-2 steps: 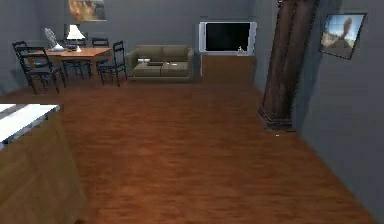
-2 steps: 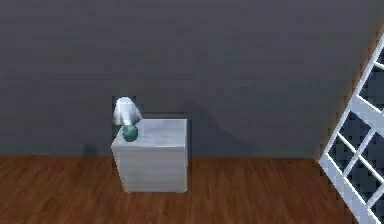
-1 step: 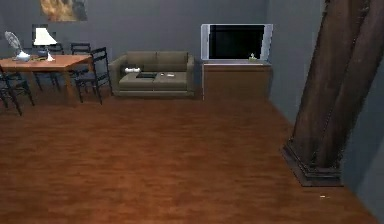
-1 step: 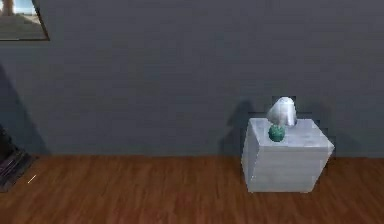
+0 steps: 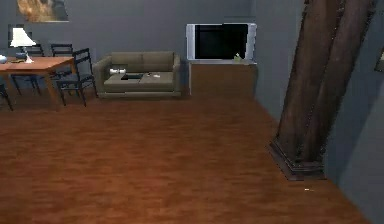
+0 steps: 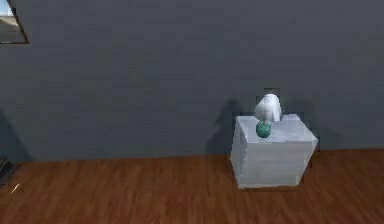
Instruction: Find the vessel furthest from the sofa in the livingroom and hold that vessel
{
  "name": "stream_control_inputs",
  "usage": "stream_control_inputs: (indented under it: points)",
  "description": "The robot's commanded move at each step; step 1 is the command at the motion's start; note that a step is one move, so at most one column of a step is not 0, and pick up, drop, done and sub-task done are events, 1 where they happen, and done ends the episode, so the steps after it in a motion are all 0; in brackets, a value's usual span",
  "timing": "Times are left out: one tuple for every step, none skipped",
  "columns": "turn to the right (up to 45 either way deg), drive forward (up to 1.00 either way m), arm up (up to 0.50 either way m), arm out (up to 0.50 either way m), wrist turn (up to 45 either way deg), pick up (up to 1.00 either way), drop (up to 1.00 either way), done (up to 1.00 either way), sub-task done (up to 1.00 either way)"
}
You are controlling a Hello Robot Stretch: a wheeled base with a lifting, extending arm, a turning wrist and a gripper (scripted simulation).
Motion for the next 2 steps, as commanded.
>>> stream_control_inputs:
  points:
    - [0.0, 1.00, 0.00, 0.00, 0.0, 0.00, 0.00, 0.00, 0.00]
    - [0.0, 1.00, 0.00, 0.00, 0.0, 0.00, 0.00, 0.00, 0.00]
